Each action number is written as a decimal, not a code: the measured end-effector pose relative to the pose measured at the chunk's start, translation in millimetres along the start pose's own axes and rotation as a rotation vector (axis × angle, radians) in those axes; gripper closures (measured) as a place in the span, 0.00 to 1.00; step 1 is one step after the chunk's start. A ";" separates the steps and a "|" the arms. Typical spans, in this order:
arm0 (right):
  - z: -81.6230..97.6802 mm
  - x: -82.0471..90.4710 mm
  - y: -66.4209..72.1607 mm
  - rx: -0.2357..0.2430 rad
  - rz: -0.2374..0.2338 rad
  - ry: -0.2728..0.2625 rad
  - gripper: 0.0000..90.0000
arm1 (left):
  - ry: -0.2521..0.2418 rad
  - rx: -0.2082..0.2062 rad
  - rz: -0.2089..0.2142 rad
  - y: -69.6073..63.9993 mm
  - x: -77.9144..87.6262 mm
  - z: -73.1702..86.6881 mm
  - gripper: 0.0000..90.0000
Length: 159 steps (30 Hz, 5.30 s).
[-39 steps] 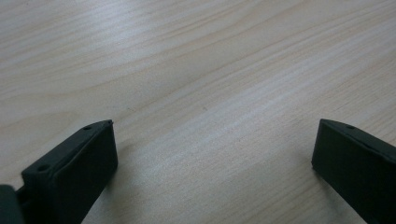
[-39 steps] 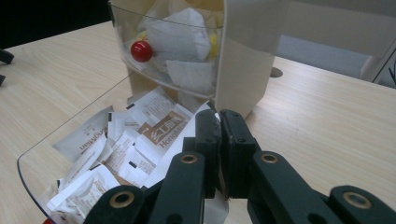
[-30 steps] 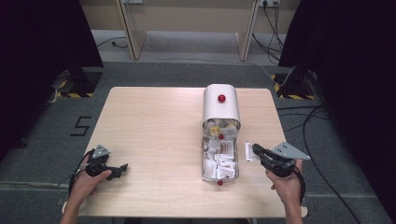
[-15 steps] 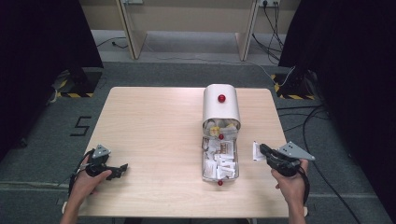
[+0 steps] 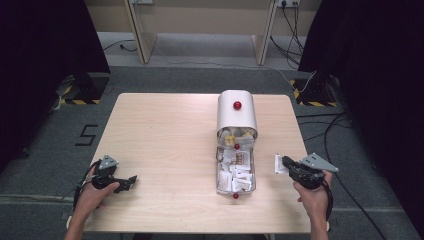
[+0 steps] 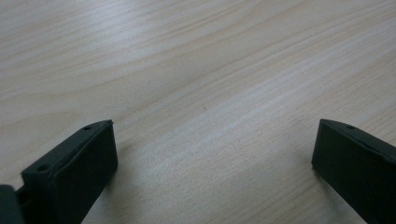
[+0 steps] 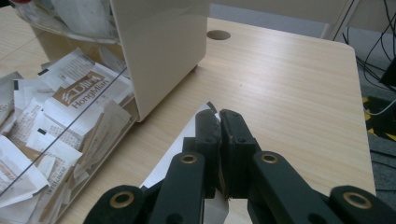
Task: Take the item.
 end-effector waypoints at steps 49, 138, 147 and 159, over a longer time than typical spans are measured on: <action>32.5 -23.2 -21.9 -0.026 0.052 0.091 0.96 | 0.000 -0.001 0.000 0.0 0.0 0.0 0.00; 32.3 3.4 7.8 -0.067 0.059 0.094 0.41 | 0.000 0.000 0.000 0.0 0.0 0.0 0.00; 36.7 10.6 17.4 -0.049 0.042 0.108 0.39 | 0.000 0.000 0.000 0.0 0.0 0.0 0.00; 50.2 15.1 22.8 -0.051 0.041 0.131 0.36 | 0.000 0.000 0.000 0.0 0.0 0.0 0.00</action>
Point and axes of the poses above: each handheld gripper's, and its own axes: x roughly backward along the jaws, z roughly out of its underside, y roughly to its left, the point moved 8 cm from there along -x, roughly forward along the jaws, and after that the axes turned 8 degrees about -x, right-handed, at the moved point
